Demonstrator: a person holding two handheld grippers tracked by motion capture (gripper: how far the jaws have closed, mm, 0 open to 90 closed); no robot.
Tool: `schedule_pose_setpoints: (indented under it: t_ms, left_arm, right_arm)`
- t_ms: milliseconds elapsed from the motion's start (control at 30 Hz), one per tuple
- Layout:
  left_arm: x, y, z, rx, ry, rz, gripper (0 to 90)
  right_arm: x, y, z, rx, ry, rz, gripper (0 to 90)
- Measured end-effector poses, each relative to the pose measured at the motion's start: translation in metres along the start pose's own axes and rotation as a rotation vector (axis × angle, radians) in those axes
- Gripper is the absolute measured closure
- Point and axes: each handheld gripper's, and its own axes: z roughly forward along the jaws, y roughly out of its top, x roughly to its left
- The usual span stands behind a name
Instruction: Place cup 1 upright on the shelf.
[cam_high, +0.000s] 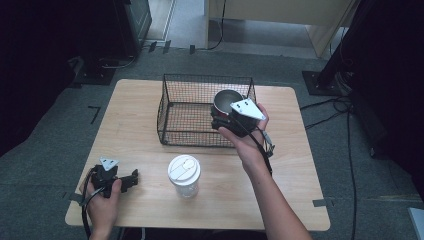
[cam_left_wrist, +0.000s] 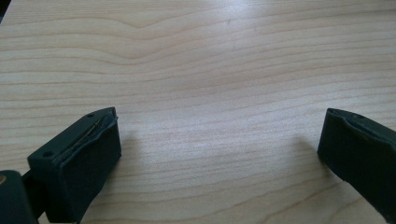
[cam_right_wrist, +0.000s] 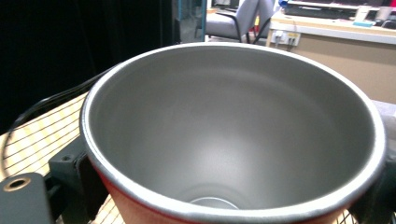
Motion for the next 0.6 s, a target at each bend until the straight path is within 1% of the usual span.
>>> schedule_pose_setpoints:
  t_ms: [33, 133, 233, 367, 433, 600]
  left_arm:
    - [0.0, 0.0, 0.0, 0.0, 0.0, 0.001, 0.0]
    - [0.0, 0.0, 0.0, 0.001, 0.001, 0.002, 0.0]
    - [0.0, 0.0, 0.0, 0.0, 0.0, 0.001, 0.0]
    - [0.0, 0.0, 0.0, 0.002, 0.0, 0.002, 0.0]
    - [0.0, 0.0, 0.0, 0.002, 0.0, 0.001, 0.0]
    - [0.0, 0.0, 0.0, 0.001, -0.001, 0.001, 0.0]
  right_arm:
    - [-0.001, 0.0, 0.003, -0.004, -0.004, -0.004, 7.3]
    - [-0.002, -0.001, 0.01, -0.004, -0.007, 0.008, 7.4]
    - [-0.004, -0.002, 0.018, -0.006, -0.012, -0.002, 7.4]
    - [-0.006, -0.002, 0.029, -0.014, -0.016, 0.017, 7.3]
    - [-0.008, -0.003, 0.034, -0.018, -0.023, 0.014, 7.3]
    - [-0.013, -0.006, 0.051, 0.006, -0.052, 0.03, 7.4]
